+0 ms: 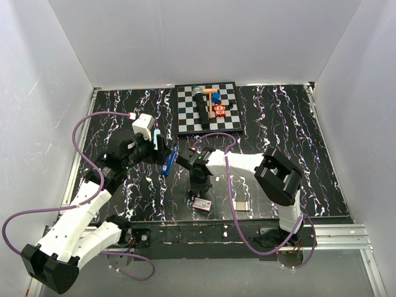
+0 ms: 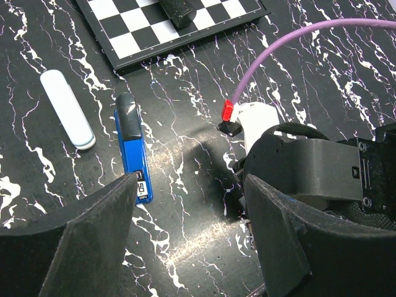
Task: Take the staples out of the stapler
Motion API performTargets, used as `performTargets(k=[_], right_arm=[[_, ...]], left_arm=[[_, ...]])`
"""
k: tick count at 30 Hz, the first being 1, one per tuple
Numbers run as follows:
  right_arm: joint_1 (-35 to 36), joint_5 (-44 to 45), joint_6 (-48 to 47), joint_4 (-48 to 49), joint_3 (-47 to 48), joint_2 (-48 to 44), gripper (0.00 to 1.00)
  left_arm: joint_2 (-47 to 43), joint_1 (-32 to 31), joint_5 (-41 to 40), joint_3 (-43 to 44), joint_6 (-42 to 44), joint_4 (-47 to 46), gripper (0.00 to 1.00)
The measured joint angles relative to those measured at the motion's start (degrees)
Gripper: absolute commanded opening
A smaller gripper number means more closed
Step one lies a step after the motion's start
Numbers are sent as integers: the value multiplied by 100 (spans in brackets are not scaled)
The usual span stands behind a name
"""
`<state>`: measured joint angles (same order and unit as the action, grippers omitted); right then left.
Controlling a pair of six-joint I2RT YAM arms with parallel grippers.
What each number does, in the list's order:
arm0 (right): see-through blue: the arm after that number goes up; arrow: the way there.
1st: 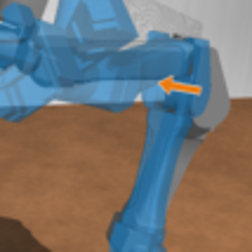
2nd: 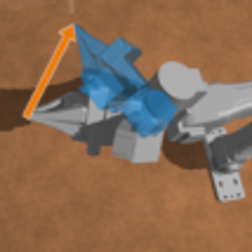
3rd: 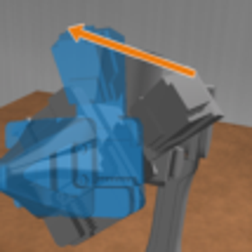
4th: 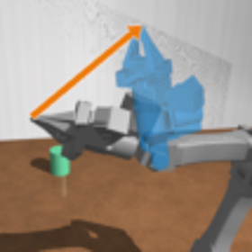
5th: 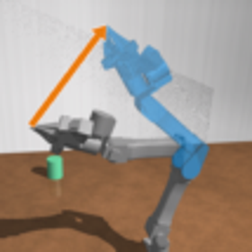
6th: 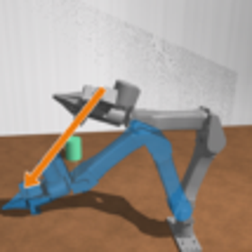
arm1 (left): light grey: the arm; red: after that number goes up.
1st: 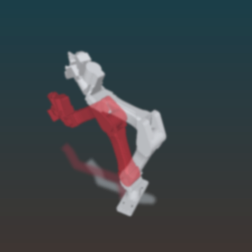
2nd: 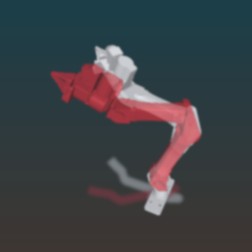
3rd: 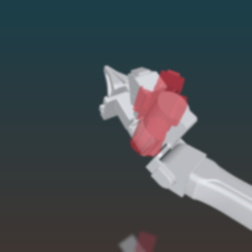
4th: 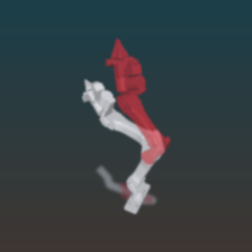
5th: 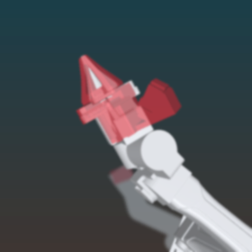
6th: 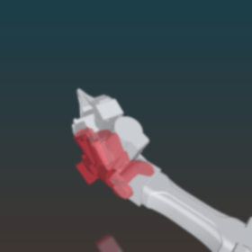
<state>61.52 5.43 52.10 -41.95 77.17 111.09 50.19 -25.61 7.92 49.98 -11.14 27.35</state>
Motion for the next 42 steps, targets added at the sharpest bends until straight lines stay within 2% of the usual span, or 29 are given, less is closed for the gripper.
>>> performTargets(k=[8,13,19,28,42], right_arm=[[0,372,-153,-109,46,-111,18],[0,647,-238,-223,-92,-800,18],[0,955,-254,-428,-822,-2048,18],[0,1145,105,-662,-2140,-3152,19],[-46,1200,503,-675,-2846,-3517,19]], left_arm=[[22,0,-4,0,0,0,70],[61,0,-7,0,0,0,70],[85,0,-20,0,0,0,70],[146,0,-48,0,2,0,70],[251,0,-70,-2,2,0,70]])
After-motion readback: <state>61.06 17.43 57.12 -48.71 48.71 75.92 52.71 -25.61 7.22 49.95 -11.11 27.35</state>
